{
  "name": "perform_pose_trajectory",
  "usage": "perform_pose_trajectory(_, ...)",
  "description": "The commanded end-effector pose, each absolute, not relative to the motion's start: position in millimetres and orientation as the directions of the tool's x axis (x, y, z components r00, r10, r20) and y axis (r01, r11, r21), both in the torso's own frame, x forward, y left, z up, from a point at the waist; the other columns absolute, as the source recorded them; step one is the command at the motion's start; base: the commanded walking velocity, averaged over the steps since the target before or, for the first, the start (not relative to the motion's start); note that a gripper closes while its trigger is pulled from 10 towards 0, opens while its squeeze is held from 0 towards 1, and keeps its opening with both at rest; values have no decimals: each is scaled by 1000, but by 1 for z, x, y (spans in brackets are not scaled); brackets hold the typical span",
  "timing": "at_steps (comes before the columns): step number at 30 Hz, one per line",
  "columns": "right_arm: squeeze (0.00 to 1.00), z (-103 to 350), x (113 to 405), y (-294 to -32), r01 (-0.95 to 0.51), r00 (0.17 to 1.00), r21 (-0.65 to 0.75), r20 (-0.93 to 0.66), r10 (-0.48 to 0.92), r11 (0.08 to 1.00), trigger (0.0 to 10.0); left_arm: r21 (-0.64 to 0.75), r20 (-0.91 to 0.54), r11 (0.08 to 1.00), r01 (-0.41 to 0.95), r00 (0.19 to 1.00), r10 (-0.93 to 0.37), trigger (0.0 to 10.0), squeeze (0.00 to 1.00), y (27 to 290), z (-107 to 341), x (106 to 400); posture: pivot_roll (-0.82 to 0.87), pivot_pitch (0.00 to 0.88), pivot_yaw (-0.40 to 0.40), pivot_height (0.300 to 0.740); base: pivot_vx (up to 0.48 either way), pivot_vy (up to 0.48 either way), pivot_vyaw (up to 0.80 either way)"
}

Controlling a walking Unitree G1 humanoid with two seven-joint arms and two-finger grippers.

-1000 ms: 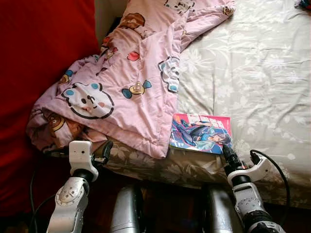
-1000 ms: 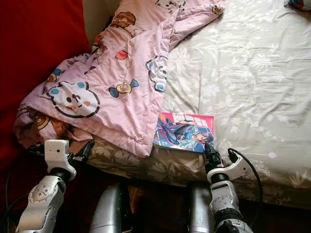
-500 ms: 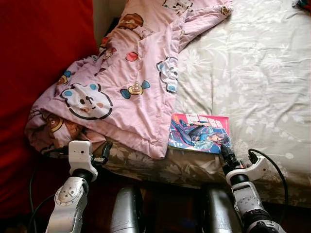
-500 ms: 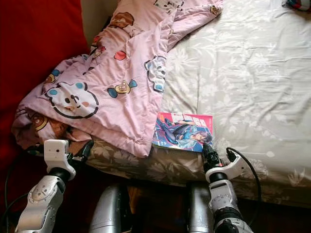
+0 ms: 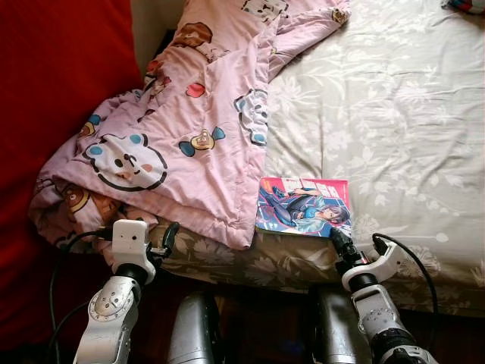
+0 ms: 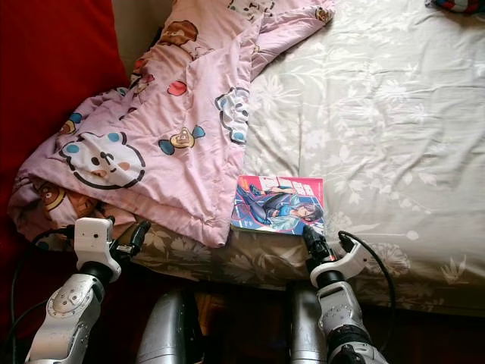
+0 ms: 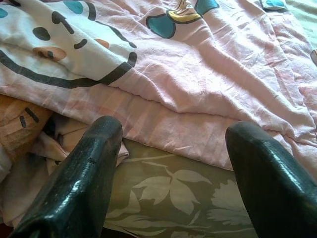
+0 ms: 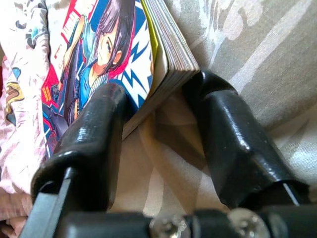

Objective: Clean up the room

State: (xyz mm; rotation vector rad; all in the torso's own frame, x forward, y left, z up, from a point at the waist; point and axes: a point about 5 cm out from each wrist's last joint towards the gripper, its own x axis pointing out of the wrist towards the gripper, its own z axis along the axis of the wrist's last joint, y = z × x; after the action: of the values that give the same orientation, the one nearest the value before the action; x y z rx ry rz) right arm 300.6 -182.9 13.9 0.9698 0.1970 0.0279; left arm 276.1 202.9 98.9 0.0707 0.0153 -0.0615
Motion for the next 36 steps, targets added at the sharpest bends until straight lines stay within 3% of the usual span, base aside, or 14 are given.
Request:
perform_pose_trajectory(1, 0, -8, 283, -160, 106, 950, 836, -246, 194, 539, 0, 90, -41, 995, 52, 998, -48, 10000, 0, 209, 94, 272, 89, 267, 168, 565, 0, 0, 0)
perform_pose_trajectory(14, 0, -2, 287, -173, 126, 973, 836, -210, 99, 533, 0, 89, -46, 995, 49, 998, -45, 10000, 0, 209, 92, 271, 89, 263, 164, 565, 0, 0, 0)
perform_pose_trajectory(18, 0, 13, 297, -191, 136, 990, 826, -126, -55, 547, 0, 87, -49, 995, 44, 998, -40, 10000, 0, 208, 89, 274, 71, 243, 154, 565, 0, 0, 0)
perform_pose_trajectory(21, 0, 20, 301, -194, 111, 994, 827, -80, -80, 551, 0, 83, -44, 996, 41, 998, -37, 10000, 0, 207, 89, 276, 64, 235, 149, 565, 0, 0, 0)
perform_pose_trajectory(26, 0, 43, 309, -197, 83, 988, 735, 30, -154, 673, 0, 55, -20, 998, 29, 999, -28, 10000, 0, 200, 89, 286, 18, 187, 108, 565, 0, 0, 0)
perform_pose_trajectory(32, 0, 70, 308, -192, 10, 975, 634, 166, -149, 773, 0, 26, 3, 1000, 5, 1000, -5, 10000, 0, 194, 89, 291, -19, 159, 59, 565, 0, 0, 0)
perform_pose_trajectory(33, 0, 75, 306, -187, 4, 976, 558, 179, -126, 830, 0, 9, 6, 1000, -11, 1000, 11, 10000, 0, 194, 86, 290, -33, 148, 43, 565, 0, 0, 0)
perform_pose_trajectory(35, 0, 77, 304, -183, -1, 978, 507, 182, -106, 862, 510, -3, 9, 1000, -25, 1000, 25, 10000, 0, 194, 84, 288, -41, 139, 32, 565, 0, 0, 0)
perform_pose_trajectory(36, 0, 79, 303, -184, 0, 978, 486, 181, -100, 874, 10000, -20, 13, 999, -41, 999, 41, 10000, 0, 193, 83, 287, -53, 127, 10, 565, 0, 0, 0)
